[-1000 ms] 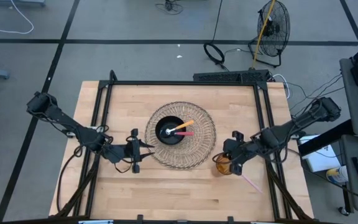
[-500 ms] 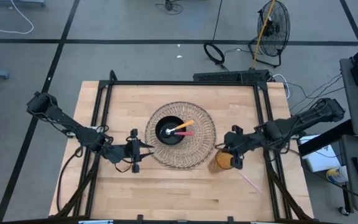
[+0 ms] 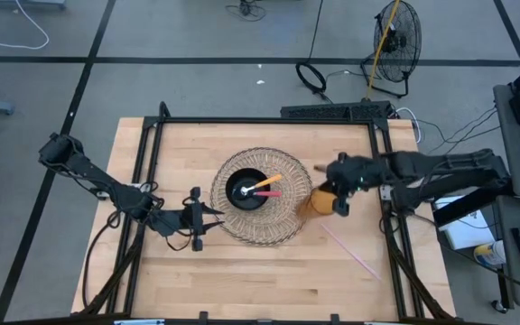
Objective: Pick & Place Utensil
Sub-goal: Put the yellow glass on the right side of the brown mat
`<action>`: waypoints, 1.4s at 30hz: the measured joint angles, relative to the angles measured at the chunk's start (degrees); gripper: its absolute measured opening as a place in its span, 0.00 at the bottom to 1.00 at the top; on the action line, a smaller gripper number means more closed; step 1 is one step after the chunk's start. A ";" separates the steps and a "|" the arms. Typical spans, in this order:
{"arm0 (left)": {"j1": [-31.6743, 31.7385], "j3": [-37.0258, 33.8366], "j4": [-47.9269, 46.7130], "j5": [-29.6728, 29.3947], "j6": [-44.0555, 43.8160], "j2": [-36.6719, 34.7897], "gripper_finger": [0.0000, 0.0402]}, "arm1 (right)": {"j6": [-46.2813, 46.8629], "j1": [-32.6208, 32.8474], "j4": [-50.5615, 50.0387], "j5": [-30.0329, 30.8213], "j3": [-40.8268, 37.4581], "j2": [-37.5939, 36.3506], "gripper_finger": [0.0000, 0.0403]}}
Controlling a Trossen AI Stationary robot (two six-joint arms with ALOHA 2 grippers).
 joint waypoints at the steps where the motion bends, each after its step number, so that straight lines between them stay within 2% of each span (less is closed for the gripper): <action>1: 0.00 0.00 0.16 0.01 0.00 0.00 0.30 | -1.25 -1.42 -0.30 0.03 1.05 0.30 0.03; 7: 0.00 0.00 0.46 0.02 -0.02 0.00 0.30 | -6.86 -9.93 -1.10 -4.52 6.32 4.30 0.03; 15: 0.00 -0.02 0.55 0.00 -0.04 0.00 0.30 | -12.80 -19.93 -1.28 -11.80 8.19 13.80 0.03; 21: 0.00 -0.02 0.55 0.00 -0.08 0.00 0.30 | -15.42 -25.95 2.17 -17.45 8.47 18.08 0.03; 32: 0.29 -0.04 0.52 -0.97 1.12 0.00 0.30 | -16.89 -26.67 4.21 -19.29 8.46 24.97 0.03; 42: 0.33 -0.04 0.31 -0.96 1.36 0.00 0.30 | -16.72 -26.62 6.22 -20.79 9.20 25.63 0.03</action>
